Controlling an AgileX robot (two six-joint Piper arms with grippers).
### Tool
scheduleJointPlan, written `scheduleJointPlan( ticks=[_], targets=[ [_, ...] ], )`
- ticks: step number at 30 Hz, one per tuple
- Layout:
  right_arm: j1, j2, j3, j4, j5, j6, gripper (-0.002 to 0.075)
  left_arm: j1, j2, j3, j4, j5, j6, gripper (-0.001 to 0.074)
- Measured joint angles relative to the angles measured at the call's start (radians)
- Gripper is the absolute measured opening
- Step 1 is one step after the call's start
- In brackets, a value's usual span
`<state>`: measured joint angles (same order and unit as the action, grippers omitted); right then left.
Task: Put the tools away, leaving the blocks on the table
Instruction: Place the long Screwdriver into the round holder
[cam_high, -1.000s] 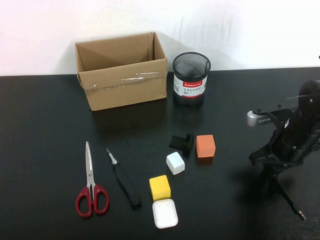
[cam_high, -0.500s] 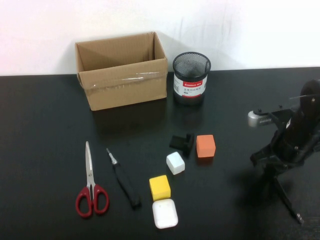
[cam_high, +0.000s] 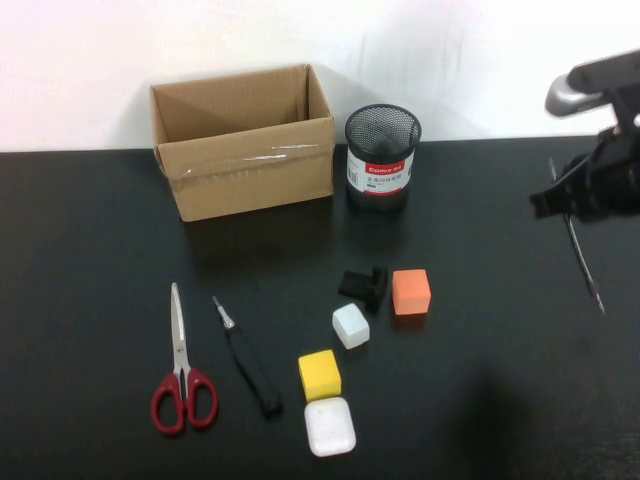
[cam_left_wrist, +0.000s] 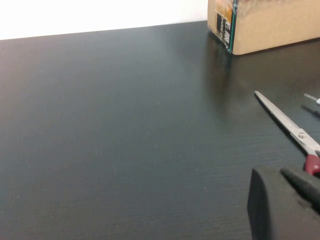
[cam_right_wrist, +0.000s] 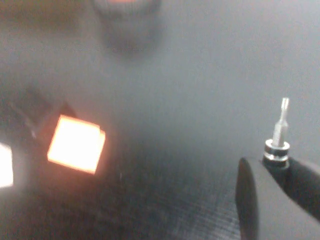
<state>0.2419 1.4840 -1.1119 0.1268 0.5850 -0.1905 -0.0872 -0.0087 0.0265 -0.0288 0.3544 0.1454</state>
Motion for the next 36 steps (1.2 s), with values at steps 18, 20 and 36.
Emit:
scheduleJointPlan(
  ticks=[18,20,36],
  targets=[
    [0.099,-0.140,0.413,0.222,-0.780,-0.206,0.0040,0.000,0.000,0.000,0.000,0.000,0.000,0.0000],
    [0.136,-0.124,0.413,0.197,-0.896,-0.206,0.0040,0.000,0.000,0.000,0.000,0.000,0.000,0.0000],
    [0.213,0.043,0.377,-0.286,-1.294,0.205,0.0040,0.000,0.000,0.000,0.000,0.000,0.000,0.0000]
  ],
)
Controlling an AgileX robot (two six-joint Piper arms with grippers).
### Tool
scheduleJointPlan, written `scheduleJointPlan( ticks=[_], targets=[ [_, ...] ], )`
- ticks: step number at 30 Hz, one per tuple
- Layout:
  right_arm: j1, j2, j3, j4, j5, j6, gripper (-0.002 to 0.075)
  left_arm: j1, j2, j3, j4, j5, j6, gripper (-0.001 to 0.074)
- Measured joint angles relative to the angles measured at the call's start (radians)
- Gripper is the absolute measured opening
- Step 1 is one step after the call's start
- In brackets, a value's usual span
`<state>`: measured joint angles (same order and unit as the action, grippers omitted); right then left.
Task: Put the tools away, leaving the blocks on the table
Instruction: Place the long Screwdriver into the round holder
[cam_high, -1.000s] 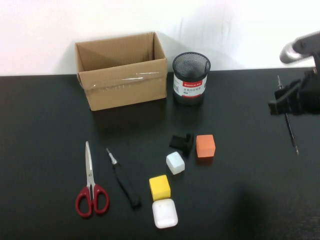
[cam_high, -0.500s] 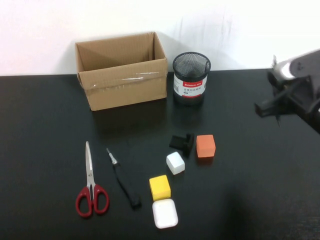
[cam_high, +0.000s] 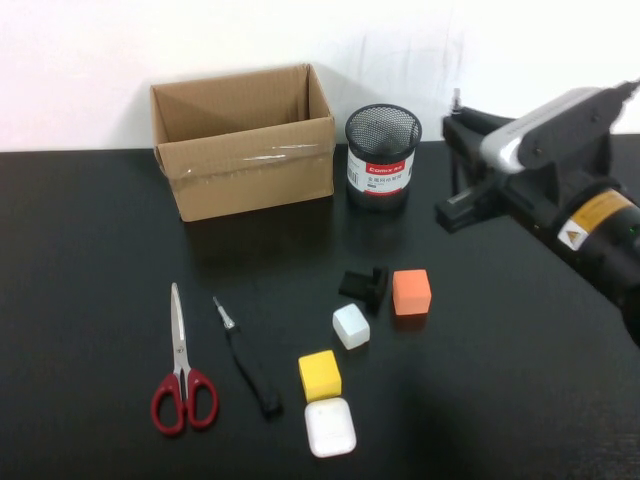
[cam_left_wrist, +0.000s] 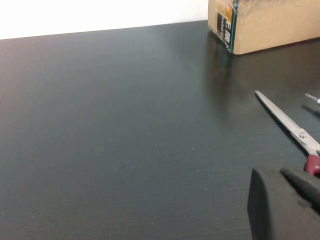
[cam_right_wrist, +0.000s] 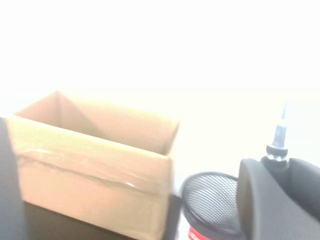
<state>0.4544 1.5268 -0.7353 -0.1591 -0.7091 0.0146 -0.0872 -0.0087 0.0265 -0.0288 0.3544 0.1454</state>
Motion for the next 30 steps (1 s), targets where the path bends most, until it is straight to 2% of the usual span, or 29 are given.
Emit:
scheduleJointPlan(
  ticks=[5,13,23,30],
  targets=[
    [0.000,0.051,-0.084,-0.074,-0.003,0.030,0.0040,0.000,0.000,0.000,0.000,0.000,0.000,0.0000],
    [0.000,0.191,-0.308,-0.082,-0.007,0.033,0.0040,0.000,0.000,0.000,0.000,0.000,0.000,0.0000],
    [-0.007,0.447,-0.585,0.030,-0.007,0.006,0.0040,0.000,0.000,0.000,0.000,0.000,0.000,0.0000],
    [-0.042,0.553,-0.667,0.045,0.039,0.040,0.0046,0.000,0.000,0.000,0.000,0.000,0.000,0.0000]
  ],
)
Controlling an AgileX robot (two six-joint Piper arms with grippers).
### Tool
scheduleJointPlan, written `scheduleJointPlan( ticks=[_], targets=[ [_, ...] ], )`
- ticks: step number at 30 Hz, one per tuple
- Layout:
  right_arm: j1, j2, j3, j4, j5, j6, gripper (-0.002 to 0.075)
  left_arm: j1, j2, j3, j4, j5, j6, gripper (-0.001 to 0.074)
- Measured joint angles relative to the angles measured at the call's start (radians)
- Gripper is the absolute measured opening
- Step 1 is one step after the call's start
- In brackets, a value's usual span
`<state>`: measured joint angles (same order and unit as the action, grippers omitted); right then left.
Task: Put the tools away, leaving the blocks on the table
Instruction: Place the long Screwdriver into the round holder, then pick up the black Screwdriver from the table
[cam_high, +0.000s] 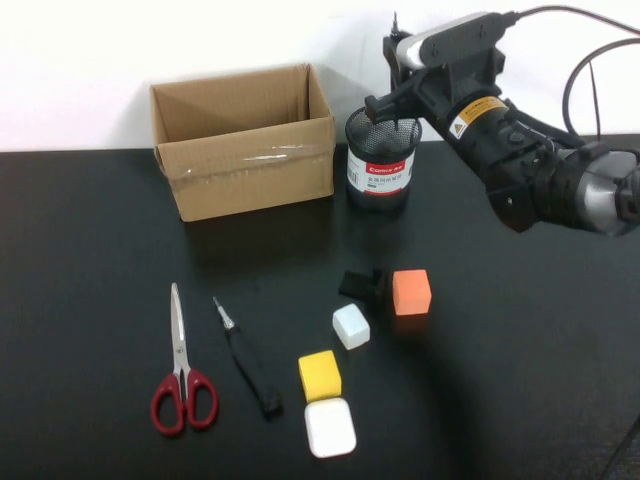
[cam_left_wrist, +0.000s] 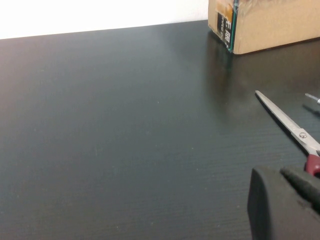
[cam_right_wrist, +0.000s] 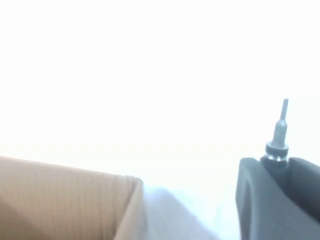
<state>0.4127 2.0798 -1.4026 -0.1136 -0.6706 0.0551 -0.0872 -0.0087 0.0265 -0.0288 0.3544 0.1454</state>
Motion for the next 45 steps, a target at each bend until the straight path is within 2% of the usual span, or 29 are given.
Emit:
scheduleJointPlan(
  ticks=[8,16,20,23,28,35,38,45],
  targets=[
    [-0.006,0.013,-0.002,0.004,0.014,0.016,0.0156,0.000,0.000,0.000,0.000,0.000,0.000,0.0000],
    [-0.006,0.011,-0.004,0.004,0.020,0.018,0.0173,0.000,0.000,0.000,0.000,0.000,0.000,0.0000],
    [-0.006,-0.038,-0.004,0.004,0.162,0.018,0.0173,0.000,0.000,0.000,0.000,0.000,0.000,0.0000],
    [-0.006,-0.121,-0.004,0.003,0.330,-0.003,0.0148,0.000,0.000,0.000,0.000,0.000,0.000,0.0000],
    [-0.006,-0.301,-0.004,0.003,0.587,-0.101,0.0024,0.000,0.000,0.000,0.000,0.000,0.000,0.0000],
    [-0.006,-0.531,0.001,0.001,0.910,-0.187,-0.0006,0.000,0.000,0.000,0.000,0.000,0.000,0.0000],
    [-0.006,-0.632,0.064,0.001,0.950,-0.203,-0.0007,0.000,0.000,0.000,0.000,0.000,0.000,0.0000],
    [-0.006,-0.932,0.380,0.033,0.957,-0.206,-0.0007,0.000,0.000,0.000,0.000,0.000,0.000,0.0000]
  ],
)
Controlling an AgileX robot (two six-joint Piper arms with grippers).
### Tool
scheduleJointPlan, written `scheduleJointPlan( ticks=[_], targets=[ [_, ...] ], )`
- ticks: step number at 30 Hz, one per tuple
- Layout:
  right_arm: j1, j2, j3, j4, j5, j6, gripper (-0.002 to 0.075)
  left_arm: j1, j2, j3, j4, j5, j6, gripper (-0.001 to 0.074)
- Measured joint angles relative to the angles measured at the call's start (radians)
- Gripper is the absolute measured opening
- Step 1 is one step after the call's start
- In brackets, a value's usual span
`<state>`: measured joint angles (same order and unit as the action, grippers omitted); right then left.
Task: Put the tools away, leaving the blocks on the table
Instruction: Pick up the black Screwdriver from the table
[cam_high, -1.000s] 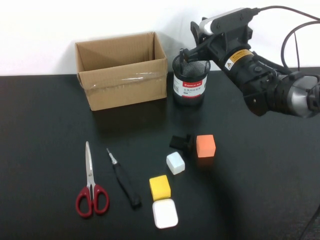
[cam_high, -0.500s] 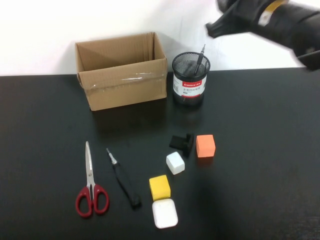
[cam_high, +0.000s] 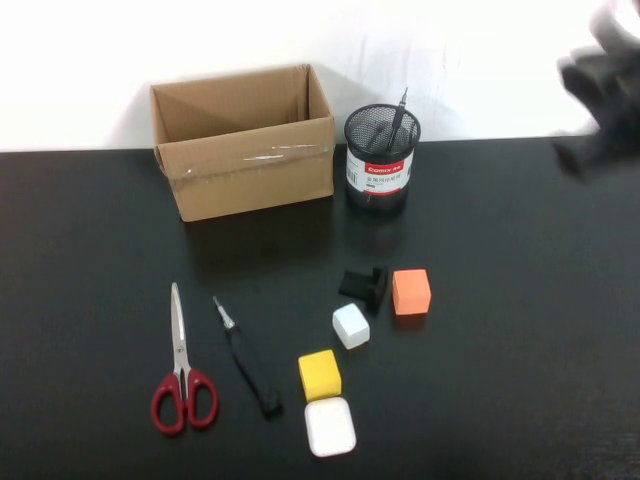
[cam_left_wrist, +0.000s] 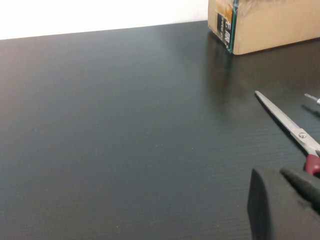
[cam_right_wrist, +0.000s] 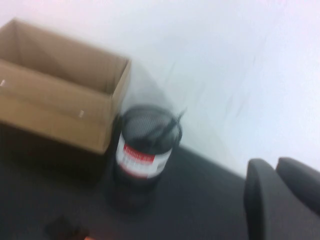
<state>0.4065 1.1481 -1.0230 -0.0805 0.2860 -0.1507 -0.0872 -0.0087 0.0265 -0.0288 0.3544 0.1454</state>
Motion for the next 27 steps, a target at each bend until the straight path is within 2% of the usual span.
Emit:
scheduleJointPlan(
  ticks=[6,12,21,27],
  targets=[
    [0.000,-0.278,0.248,0.031,0.003,0.023,-0.0007,0.000,0.000,0.000,0.000,0.000,0.000,0.0000],
    [0.000,-0.491,0.377,0.043,0.029,0.036,-0.0007,0.000,0.000,0.000,0.000,0.000,0.000,0.0000],
    [0.000,-0.573,0.465,0.045,0.039,0.037,-0.0007,0.000,0.000,0.000,0.000,0.000,0.000,0.0000],
    [0.000,-0.573,0.472,-0.013,0.053,0.037,-0.0007,0.000,0.000,0.000,0.000,0.000,0.000,0.0000]
  ],
)
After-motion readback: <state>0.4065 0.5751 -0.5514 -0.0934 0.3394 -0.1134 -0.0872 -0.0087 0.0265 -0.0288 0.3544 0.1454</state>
